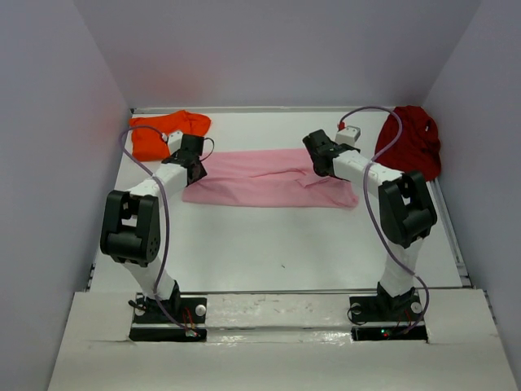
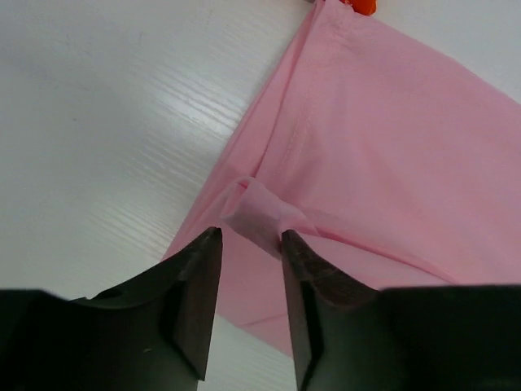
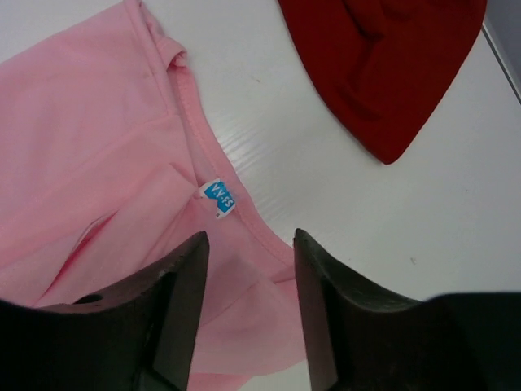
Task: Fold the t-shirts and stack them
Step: Fold the tshirt
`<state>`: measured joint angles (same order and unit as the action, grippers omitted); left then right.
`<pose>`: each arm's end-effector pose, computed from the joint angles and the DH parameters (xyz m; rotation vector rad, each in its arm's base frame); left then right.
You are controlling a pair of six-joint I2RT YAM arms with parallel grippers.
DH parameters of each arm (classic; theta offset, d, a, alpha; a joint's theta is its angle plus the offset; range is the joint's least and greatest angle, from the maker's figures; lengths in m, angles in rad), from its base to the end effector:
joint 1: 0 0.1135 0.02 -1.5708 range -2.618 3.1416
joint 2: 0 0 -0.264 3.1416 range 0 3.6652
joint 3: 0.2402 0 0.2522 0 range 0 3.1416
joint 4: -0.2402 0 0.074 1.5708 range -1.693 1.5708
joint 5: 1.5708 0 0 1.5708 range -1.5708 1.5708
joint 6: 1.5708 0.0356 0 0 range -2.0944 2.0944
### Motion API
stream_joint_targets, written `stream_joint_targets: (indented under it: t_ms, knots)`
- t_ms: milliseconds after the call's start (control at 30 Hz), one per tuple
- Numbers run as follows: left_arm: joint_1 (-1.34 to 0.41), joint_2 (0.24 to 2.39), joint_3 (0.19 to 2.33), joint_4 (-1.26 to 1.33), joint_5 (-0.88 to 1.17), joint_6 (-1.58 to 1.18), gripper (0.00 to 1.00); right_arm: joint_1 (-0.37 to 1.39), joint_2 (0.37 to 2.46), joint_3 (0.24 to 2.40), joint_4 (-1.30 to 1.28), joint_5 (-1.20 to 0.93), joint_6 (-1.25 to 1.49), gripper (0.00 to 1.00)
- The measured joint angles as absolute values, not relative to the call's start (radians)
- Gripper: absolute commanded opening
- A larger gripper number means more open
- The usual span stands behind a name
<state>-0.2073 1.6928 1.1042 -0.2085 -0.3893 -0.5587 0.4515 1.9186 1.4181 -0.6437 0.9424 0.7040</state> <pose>0.3589 -0.0617 0.2129 -0.5808 2.2203 0.0700 0.3662 0.1455 0.2104 0.5185 2.1545 -0.6795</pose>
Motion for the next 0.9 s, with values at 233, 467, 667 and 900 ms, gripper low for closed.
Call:
stream_joint_targets:
  t_ms: [233, 467, 667, 900]
  knots:
    - [-0.207, 1.689, 1.106, -0.182, -0.4, -0.56, 0.69, 0.451, 1.903, 1.394, -0.583, 0.911, 0.655, 0.61]
    - [-0.224, 1.602, 1.106, -0.176, -0.408, -0.554, 0.69, 0.451, 1.796, 1.331, -0.532, 0.851, 0.598, 0.61]
    - [-0.268, 1.494, 1.106, -0.168, -0.402, -0.532, 0.7, 0.455, 1.761, 1.316, -0.5, 0.778, 0.563, 0.61]
    - [-0.299, 1.578, 1.135, -0.171, -0.278, -0.488, 0.67, 0.485, 1.761, 1.312, -0.489, 0.678, 0.543, 0.6]
